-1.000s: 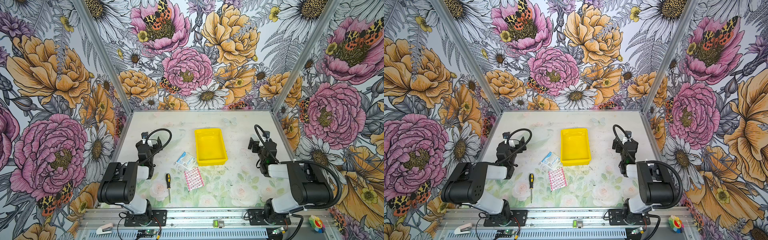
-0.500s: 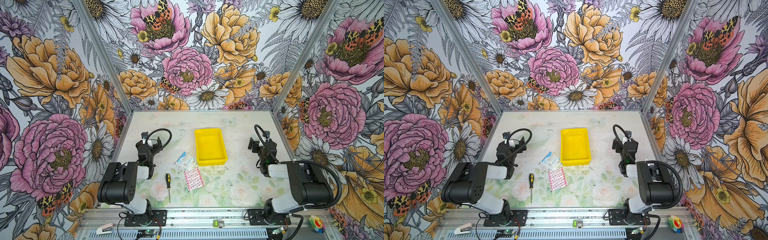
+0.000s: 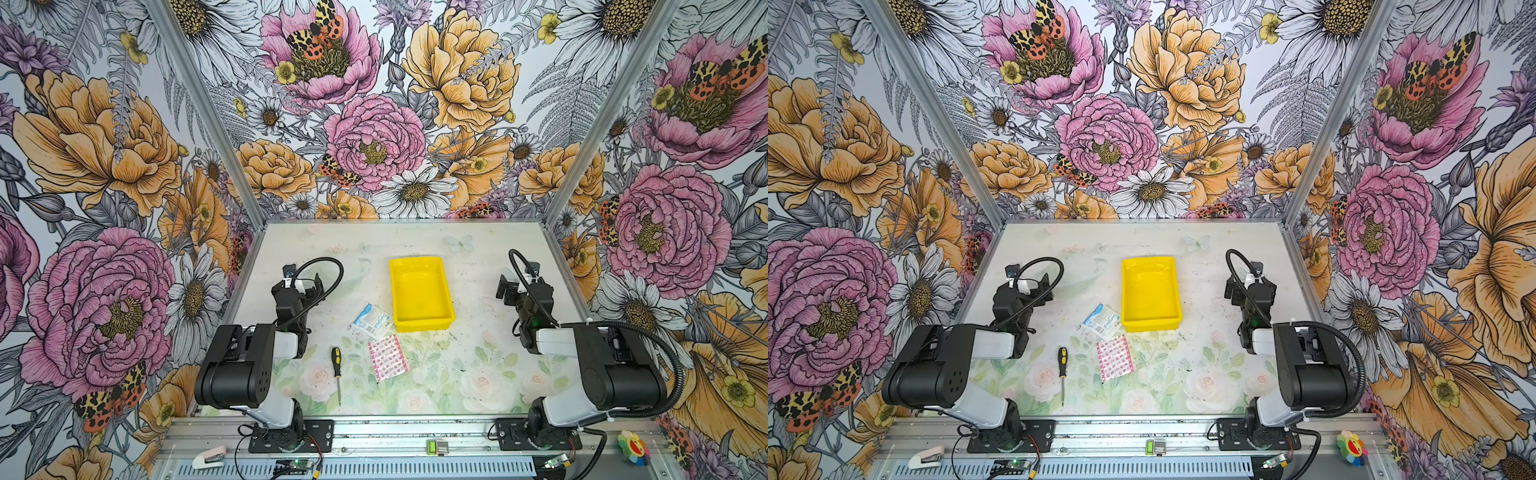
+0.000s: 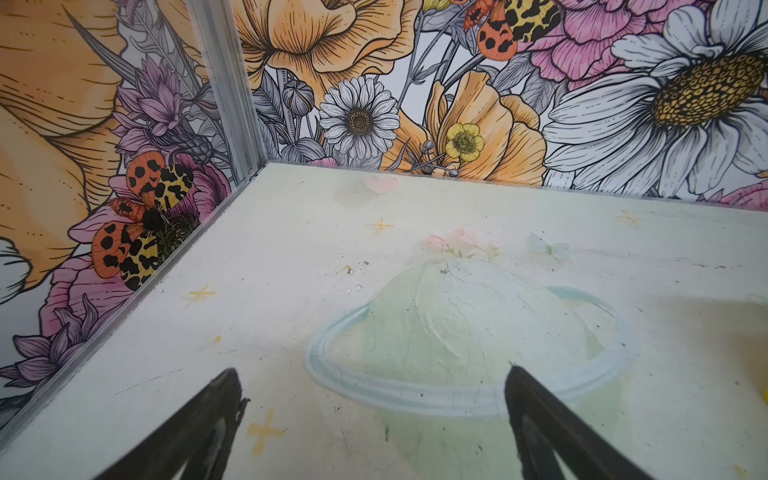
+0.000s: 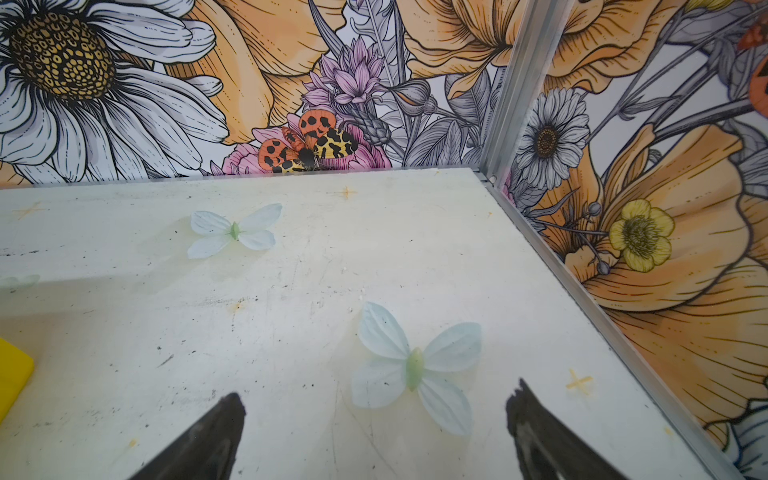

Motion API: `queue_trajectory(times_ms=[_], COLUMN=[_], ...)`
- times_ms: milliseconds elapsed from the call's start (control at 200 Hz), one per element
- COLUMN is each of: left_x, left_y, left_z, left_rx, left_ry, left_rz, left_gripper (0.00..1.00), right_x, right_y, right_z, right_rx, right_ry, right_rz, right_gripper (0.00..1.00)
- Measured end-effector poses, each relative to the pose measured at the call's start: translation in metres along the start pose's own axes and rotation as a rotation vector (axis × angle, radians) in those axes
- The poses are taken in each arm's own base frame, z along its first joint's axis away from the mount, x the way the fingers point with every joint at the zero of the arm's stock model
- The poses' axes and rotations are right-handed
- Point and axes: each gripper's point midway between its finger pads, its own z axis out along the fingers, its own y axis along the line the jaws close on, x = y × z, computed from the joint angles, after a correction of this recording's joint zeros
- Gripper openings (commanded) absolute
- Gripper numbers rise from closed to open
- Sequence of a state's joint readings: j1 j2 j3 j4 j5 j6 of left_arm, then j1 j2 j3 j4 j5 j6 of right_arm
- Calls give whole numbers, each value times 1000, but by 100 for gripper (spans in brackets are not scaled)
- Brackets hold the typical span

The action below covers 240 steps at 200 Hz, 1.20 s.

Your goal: Put the screwdriver in the bin

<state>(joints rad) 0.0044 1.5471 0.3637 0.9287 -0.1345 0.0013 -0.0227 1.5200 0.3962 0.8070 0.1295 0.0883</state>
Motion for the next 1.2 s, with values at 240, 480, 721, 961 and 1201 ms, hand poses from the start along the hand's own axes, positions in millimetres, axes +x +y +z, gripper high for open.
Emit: queue_trajectory(times_ms=[240,480,721,961,1201], left_x=[-30,-61,-91,-94,-54], left_y=[10,3,-10,-25,-57], left_z=[-19,-20,-34,-40,-68], left_rx=[-52,-88,-63,-21,87], left_ry=[-63,-3,78,275,520], left_rz=[-20,-68,-164,-192,-171], left_gripper=[99,99,99,99,99], right_x=[-14,-48,-71,-64,-65], right_y=[7,16,33,79,132], right_z=[-8,-34,-63,-94,-108], right_rx=[-43,-60,-73,-188,-307], right_ry=[16,54,154,274,366], right_rz=[-6,31,81,67,50], right_gripper=[100,100,99,100,99])
